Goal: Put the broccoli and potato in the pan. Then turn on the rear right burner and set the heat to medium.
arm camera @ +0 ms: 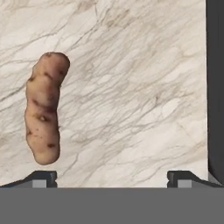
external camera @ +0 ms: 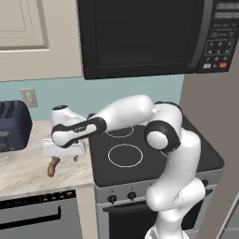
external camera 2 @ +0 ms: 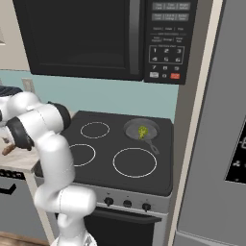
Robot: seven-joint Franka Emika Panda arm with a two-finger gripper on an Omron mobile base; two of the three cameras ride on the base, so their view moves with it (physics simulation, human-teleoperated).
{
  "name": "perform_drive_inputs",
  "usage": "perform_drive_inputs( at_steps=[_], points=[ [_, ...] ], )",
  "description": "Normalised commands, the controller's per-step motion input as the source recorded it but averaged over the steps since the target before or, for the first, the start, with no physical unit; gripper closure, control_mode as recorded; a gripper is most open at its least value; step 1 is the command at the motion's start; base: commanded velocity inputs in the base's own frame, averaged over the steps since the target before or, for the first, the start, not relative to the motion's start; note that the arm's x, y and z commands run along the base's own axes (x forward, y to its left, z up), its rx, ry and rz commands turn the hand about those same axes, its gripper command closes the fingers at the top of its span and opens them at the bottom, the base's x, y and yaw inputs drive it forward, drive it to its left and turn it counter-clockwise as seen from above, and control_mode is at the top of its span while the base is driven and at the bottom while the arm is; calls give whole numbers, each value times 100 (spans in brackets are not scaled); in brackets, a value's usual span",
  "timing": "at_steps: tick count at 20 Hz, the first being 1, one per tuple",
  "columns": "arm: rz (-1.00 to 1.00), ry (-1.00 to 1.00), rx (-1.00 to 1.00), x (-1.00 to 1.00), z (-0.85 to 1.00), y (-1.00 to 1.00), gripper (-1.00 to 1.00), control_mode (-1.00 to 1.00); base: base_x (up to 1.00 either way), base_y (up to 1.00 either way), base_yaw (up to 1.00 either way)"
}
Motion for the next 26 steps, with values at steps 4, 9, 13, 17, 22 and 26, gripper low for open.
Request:
perform_drive_inputs(
  at_steps=[4, 9, 13, 17, 22, 26],
  points=[
    [0, 0, 0, 0, 0, 45, -100, -100, 0, 0, 0],
    [0, -1, 0, 6, -4, 32, -100, -100, 0, 0, 0],
    [0, -6, 0, 16, -17, 16, -100, -100, 0, 0, 0],
    [0, -6, 0, 17, -11, 16, -100, -100, 0, 0, 0],
    [0, -4, 0, 26, -8, 8, -100, -100, 0, 0, 0],
    [0, 0, 0, 16, -8, 2, -100, -100, 0, 0, 0]
  ],
)
